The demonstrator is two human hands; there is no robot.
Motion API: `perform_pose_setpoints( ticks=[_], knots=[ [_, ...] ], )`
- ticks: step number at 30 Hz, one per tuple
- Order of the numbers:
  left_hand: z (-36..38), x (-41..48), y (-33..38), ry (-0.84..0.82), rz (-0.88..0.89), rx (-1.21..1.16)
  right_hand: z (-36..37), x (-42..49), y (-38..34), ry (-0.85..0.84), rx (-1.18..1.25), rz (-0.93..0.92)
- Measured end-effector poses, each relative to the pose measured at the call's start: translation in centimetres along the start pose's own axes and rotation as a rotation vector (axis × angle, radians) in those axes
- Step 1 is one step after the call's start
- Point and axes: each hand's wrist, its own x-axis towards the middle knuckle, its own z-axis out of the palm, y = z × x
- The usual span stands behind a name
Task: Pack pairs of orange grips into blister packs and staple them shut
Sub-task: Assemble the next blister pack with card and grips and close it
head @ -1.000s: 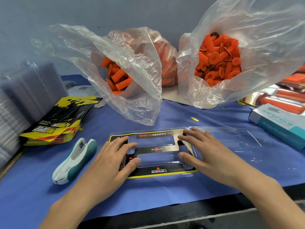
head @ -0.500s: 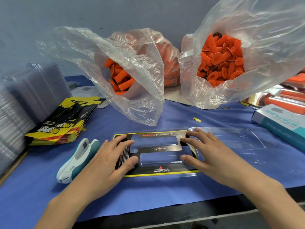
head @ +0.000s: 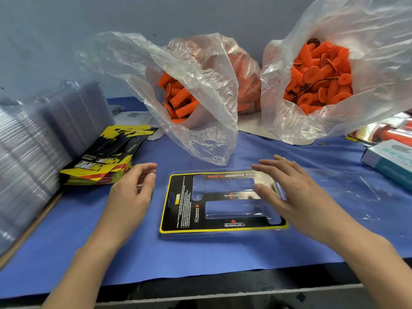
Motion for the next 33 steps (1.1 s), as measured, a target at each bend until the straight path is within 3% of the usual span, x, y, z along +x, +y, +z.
perform_pose_setpoints(
  ticks=[3, 11, 19, 26, 33],
  knots=[
    [0.5, -0.3, 0.4, -0.112, -0.088, -0.060, 0.4, 1.1, -1.0, 0.013, 0.008, -0.020],
    [1.5, -0.7, 0.7, -0.242, -0.105, 0.086, 1.9, 3.2, -1.8, -0.006, -0.006, -0.014],
    [2.2, 0.7, 3.0, 0.049, 0.103, 0.052, 1.3, 5.6, -0.3, 0.009, 0.051, 0.079],
    [5.4, 8.4, 7.1, 0.140, 0.223, 0.162, 0.5, 7.9, 0.4, -0.011, 0.151, 0.123],
    [10.2, 21.5, 6.6, -0.142, -0.030, 0.575, -0.1, 10.3, 2.1, -0.051, 0.198, 0.165]
  ],
)
